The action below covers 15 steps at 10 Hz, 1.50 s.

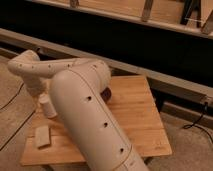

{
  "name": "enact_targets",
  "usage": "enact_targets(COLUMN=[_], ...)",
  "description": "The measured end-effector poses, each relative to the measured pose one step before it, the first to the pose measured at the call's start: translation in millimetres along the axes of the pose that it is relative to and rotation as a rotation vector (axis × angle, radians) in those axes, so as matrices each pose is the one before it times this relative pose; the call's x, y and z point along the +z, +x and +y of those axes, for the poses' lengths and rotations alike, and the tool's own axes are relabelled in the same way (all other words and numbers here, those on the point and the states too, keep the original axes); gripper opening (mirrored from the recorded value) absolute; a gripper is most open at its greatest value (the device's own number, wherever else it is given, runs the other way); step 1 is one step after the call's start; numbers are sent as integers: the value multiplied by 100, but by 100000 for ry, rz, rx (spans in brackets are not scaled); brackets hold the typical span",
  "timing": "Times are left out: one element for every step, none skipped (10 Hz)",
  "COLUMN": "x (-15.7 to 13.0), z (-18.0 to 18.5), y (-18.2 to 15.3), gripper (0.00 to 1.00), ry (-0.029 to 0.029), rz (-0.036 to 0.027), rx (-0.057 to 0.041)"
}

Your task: Place the ceramic cup over the eraser

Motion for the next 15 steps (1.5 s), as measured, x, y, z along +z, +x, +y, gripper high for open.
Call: enact_targets(x=[407, 288, 394, 217, 458, 413, 247, 192, 60, -291, -659, -1649, -1636, -1796, -2109], z=[-289, -213, -127, -22, 116, 32, 26, 65, 122, -63, -206, -533, -634, -546, -376], y=[-48, -110, -147, -101, -213, -40, 38, 61, 73, 469, 484, 838, 856, 1085, 1407], gripper=[65, 64, 57, 51, 37, 26, 18, 9, 2, 0, 0, 0, 0, 0, 0], ry=[563, 419, 339, 200, 80, 160, -30, 65, 14, 141, 298, 894, 1350, 1605, 1839], rz=[429, 140, 131, -110, -403, -129, 1, 58, 54, 908, 494, -101, -429, -358, -399], rx=[290, 134, -457, -670, -1575, -955, -529, -498, -305, 130, 707, 1251, 1100, 949, 756])
